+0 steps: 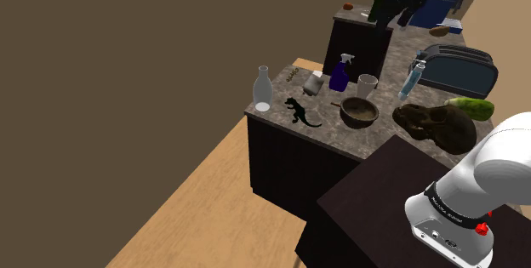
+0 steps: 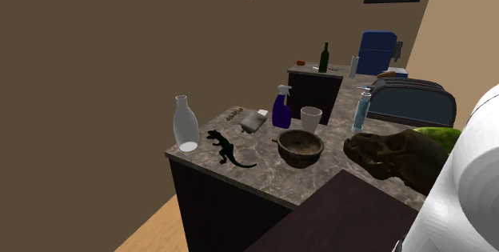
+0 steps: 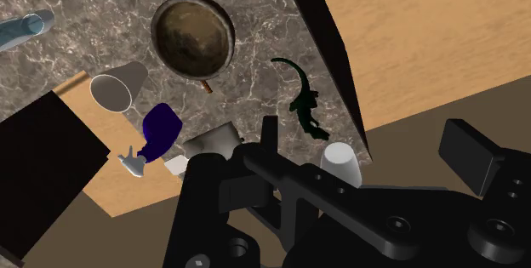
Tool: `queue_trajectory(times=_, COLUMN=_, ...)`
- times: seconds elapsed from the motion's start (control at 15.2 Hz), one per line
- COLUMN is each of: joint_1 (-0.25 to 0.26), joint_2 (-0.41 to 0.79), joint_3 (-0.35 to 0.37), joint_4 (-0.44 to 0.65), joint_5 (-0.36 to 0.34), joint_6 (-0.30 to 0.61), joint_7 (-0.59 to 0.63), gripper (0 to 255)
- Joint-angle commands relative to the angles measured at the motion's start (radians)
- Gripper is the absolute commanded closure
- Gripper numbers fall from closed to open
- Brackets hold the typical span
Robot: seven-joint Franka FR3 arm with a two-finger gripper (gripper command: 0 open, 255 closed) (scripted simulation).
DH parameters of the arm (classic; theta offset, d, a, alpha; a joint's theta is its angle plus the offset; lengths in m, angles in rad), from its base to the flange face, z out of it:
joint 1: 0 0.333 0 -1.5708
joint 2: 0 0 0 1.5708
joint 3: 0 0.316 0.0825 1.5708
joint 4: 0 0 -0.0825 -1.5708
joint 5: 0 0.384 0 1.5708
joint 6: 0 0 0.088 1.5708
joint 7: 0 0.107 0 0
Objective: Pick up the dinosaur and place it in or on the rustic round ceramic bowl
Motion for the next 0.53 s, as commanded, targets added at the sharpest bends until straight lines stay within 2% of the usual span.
queue_trajectory(times=0.0, joint_1=0.000, joint_2=0.000, joint_3=0.000, joint_4=0.000, joint_5=0.000, joint_6=0.000, joint_7=0.000, gripper=0)
queue_trajectory(times=0.46, joint_1=0.002, joint_2=0.065, joint_3=-0.054, joint_4=-0.181, joint_5=-0.018, joint_6=0.291, joint_7=-0.058, gripper=0)
